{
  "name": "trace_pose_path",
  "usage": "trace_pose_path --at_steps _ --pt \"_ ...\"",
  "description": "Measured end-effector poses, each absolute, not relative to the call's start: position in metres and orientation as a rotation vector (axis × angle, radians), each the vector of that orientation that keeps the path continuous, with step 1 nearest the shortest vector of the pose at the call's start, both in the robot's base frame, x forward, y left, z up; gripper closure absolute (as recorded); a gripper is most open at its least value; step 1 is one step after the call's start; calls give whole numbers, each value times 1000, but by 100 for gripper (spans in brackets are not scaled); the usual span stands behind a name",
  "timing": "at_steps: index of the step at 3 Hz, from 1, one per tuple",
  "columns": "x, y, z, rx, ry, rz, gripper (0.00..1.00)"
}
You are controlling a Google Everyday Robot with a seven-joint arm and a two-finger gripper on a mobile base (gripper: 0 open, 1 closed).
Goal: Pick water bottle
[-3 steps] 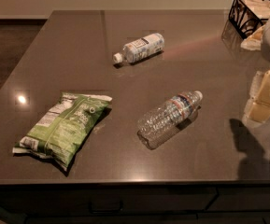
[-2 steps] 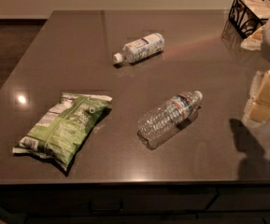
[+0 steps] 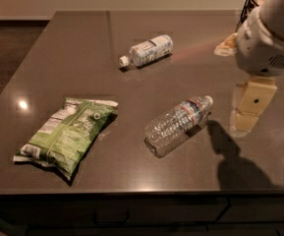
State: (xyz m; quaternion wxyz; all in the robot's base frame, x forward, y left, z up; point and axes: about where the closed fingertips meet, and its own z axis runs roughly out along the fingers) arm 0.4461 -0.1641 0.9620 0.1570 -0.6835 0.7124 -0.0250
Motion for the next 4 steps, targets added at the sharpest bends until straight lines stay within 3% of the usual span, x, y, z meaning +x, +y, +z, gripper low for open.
trace_pose_path --at_steps 2,4 --pt "456 -107 917 -2227 1794 -4 0" --pt "455 -81 872 -2396 1677 83 0"
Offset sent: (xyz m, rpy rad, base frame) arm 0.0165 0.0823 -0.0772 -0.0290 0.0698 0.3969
